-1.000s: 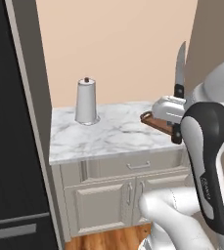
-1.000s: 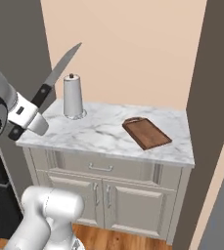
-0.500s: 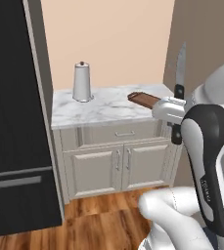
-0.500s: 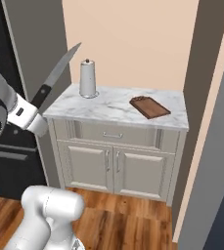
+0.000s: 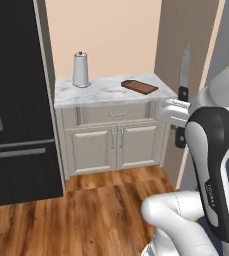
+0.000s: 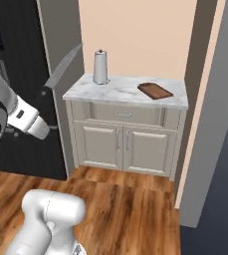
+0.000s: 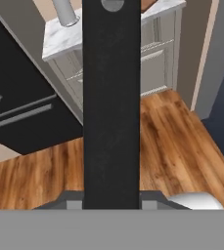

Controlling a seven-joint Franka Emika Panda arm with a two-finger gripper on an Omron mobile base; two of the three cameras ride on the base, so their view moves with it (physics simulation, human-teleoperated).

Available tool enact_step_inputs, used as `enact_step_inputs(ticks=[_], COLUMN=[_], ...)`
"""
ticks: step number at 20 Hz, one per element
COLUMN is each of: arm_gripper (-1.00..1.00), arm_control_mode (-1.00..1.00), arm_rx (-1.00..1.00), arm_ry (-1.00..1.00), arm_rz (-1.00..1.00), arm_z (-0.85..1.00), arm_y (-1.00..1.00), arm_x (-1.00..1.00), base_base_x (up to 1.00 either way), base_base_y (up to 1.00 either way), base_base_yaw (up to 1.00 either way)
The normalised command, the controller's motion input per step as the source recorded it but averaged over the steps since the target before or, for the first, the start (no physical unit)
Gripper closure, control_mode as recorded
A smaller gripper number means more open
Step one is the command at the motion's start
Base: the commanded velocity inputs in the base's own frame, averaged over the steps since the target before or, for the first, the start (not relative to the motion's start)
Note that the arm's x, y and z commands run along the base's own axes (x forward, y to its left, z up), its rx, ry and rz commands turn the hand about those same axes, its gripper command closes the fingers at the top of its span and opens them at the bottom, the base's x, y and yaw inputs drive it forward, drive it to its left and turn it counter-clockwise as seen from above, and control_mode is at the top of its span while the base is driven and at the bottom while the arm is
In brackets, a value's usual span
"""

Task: Move the cutting board and knife to the sink. Then move spray from the cabinet to the counter.

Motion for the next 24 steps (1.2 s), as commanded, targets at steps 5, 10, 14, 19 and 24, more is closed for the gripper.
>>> enact_step_inputs(ticks=[5, 10, 14, 19, 24], arm_gripper=[1.00, 1.00, 1.00, 1.00, 1.00], arm_control_mode=[1.00, 1.00, 1.00, 1.00, 1.00], arm_rx=[0.00, 0.00, 0.00, 0.00, 0.00], arm_ry=[0.00, 0.00, 0.00, 0.00, 0.00], arm_rz=[0.00, 0.00, 0.00, 0.00, 0.00], arm_z=[0.00, 0.00, 0.00, 0.00, 0.00], arm_y=[0.00, 0.00, 0.00, 0.00, 0.00], arm_x=[0.00, 0.00, 0.00, 0.00, 0.00], base_base_x=[-1.00, -0.66, 0.00, 0.00, 0.00], base_base_y=[0.61, 0.68, 0.00, 0.00, 0.00], base_base_yaw=[0.04, 0.55, 1.00, 1.00, 1.00])
